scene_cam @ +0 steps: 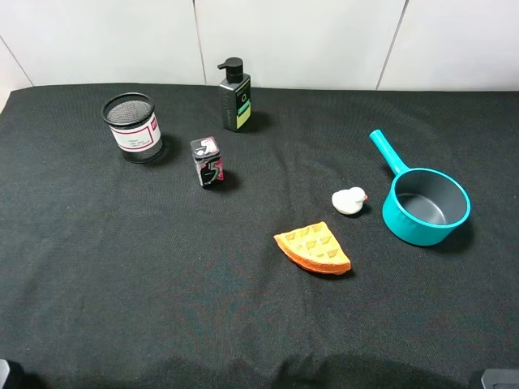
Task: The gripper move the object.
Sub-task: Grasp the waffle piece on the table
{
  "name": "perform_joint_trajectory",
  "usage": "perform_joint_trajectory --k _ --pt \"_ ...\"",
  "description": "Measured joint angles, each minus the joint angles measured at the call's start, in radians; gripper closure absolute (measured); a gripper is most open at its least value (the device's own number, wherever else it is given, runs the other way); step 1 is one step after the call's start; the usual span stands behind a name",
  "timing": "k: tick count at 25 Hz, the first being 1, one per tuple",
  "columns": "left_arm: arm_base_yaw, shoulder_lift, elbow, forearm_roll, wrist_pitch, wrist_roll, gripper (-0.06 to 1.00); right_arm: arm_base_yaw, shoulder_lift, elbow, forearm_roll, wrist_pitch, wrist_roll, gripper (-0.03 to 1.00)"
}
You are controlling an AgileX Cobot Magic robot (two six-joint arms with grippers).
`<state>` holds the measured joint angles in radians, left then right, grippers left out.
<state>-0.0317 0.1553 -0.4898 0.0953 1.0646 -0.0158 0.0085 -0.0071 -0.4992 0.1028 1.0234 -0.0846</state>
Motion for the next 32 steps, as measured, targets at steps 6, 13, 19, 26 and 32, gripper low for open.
perform_joint_trajectory --k 6,13,19,26,32 --pt "0.0 0.0 0.0 0.0 0.0 0.0 0.15 0.0 0.0 0.0 0.0 0.0 0.0 0.27" --pt "0.0 0.0 0.0 0.0 0.0 0.0 0.15 0.0 0.0 0.0 0.0 0.0 0.0 0.27" --pt "0.0 0.0 0.0 0.0 0.0 0.0 0.15 0.0 0.0 0.0 0.0 0.0 0.0 0.27" --pt "0.0 0.0 0.0 0.0 0.0 0.0 0.15 0.0 0.0 0.0 0.0 0.0 0.0 0.27" --pt "0.0 0.0 0.0 0.0 0.0 0.0 0.15 0.0 0.0 0.0 0.008 0.0 0.0 0.27"
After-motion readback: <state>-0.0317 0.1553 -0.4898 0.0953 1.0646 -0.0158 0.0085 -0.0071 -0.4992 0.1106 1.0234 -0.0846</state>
